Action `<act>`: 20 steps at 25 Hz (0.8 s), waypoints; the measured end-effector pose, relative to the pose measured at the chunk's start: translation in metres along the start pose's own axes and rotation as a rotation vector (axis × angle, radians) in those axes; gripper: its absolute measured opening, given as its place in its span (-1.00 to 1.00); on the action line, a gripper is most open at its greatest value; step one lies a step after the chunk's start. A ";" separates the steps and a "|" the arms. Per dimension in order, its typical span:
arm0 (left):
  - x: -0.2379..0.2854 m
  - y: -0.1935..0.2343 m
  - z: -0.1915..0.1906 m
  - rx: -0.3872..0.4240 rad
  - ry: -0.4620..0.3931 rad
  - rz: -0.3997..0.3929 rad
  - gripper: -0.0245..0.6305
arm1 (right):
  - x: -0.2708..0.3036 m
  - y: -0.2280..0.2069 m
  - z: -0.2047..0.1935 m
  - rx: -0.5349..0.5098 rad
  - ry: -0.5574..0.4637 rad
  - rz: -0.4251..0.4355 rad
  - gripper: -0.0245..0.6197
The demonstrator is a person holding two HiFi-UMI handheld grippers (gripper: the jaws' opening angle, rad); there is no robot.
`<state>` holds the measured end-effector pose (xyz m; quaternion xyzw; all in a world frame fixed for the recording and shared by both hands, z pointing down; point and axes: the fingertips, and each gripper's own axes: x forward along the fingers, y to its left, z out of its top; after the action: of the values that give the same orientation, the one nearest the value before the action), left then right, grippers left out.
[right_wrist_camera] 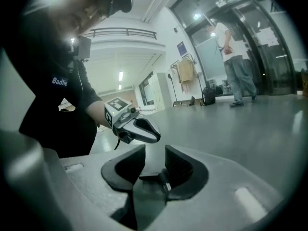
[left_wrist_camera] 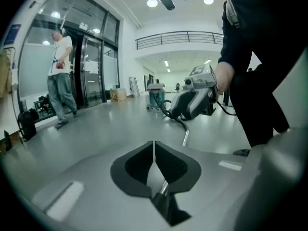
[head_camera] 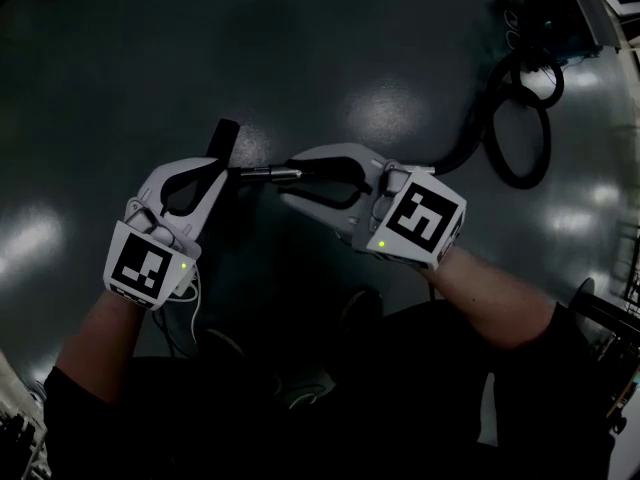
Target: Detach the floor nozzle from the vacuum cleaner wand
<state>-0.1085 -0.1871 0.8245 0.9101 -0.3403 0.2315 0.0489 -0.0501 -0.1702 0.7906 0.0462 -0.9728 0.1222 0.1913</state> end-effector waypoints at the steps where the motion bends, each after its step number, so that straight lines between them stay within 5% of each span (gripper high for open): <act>1: 0.006 -0.002 -0.017 0.005 0.031 -0.012 -0.86 | 0.004 -0.002 -0.012 -0.011 0.034 0.005 -0.54; 11: 0.069 -0.027 -0.160 0.258 0.395 -0.152 -0.55 | 0.071 -0.034 -0.168 -0.171 0.459 0.001 -0.33; 20: 0.093 -0.035 -0.223 0.545 0.581 -0.188 -0.28 | 0.113 -0.055 -0.262 -0.377 0.720 0.017 -0.24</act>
<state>-0.1108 -0.1614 1.0672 0.8137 -0.1541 0.5549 -0.0791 -0.0522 -0.1615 1.0812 -0.0434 -0.8493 -0.0482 0.5239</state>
